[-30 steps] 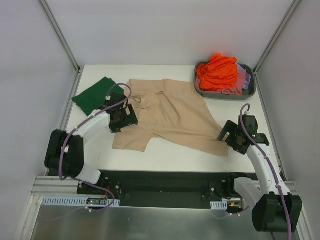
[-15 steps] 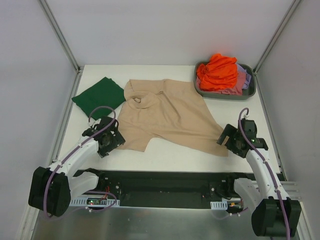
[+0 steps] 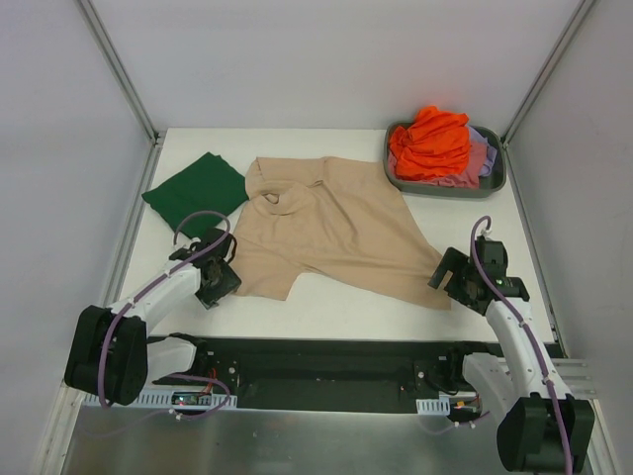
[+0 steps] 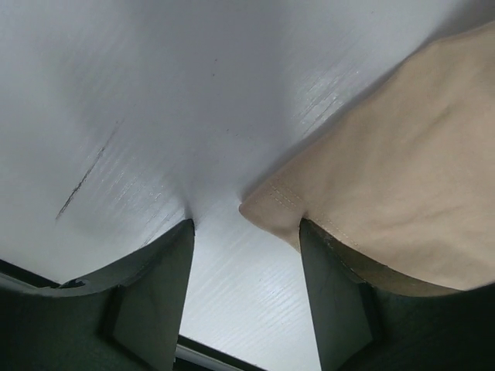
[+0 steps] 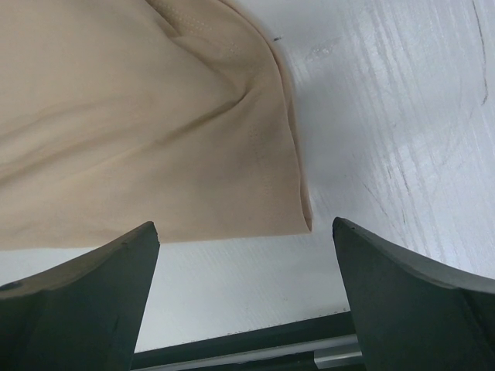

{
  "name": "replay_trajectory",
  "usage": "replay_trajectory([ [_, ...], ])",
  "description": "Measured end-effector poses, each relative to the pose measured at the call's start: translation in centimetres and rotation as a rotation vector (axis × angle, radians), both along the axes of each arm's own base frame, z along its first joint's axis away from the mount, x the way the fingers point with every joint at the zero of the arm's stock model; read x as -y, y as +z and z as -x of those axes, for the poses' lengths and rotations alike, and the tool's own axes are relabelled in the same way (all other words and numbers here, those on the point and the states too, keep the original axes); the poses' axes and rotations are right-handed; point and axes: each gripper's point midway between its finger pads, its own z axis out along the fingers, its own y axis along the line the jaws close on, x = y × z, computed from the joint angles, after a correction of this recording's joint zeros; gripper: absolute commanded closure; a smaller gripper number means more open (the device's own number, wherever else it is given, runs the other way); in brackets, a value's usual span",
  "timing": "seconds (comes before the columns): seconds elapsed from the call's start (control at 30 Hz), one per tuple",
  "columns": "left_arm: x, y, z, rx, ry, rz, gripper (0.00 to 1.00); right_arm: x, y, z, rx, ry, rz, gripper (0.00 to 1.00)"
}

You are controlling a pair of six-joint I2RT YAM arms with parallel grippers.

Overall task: Fold and stack the t-shirts
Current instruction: Flatten out the tshirt

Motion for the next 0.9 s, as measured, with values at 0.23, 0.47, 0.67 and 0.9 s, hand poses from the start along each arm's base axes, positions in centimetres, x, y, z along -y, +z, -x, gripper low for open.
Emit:
replay_trajectory([
  [0.23,0.2,0.1,-0.9,0.024,-0.004,0.006,0.44,0.0,-0.1,0.0,-0.001,0.004,0.001,0.03],
  [0.47,0.1,0.2,-2.3,0.066,-0.002,0.015,0.54,-0.3,-0.1,-0.1,-0.002,0.022,-0.012,0.03],
  [0.67,0.4,0.1,-3.4,0.088,-0.021,0.033,0.89,-0.4,-0.2,-0.1,-0.004,0.026,-0.014,0.03],
  [0.9,1.7,0.0,-4.7,0.115,-0.059,0.098,1.0,-0.3,-0.3,-0.1,-0.009,0.024,-0.012,0.03],
])
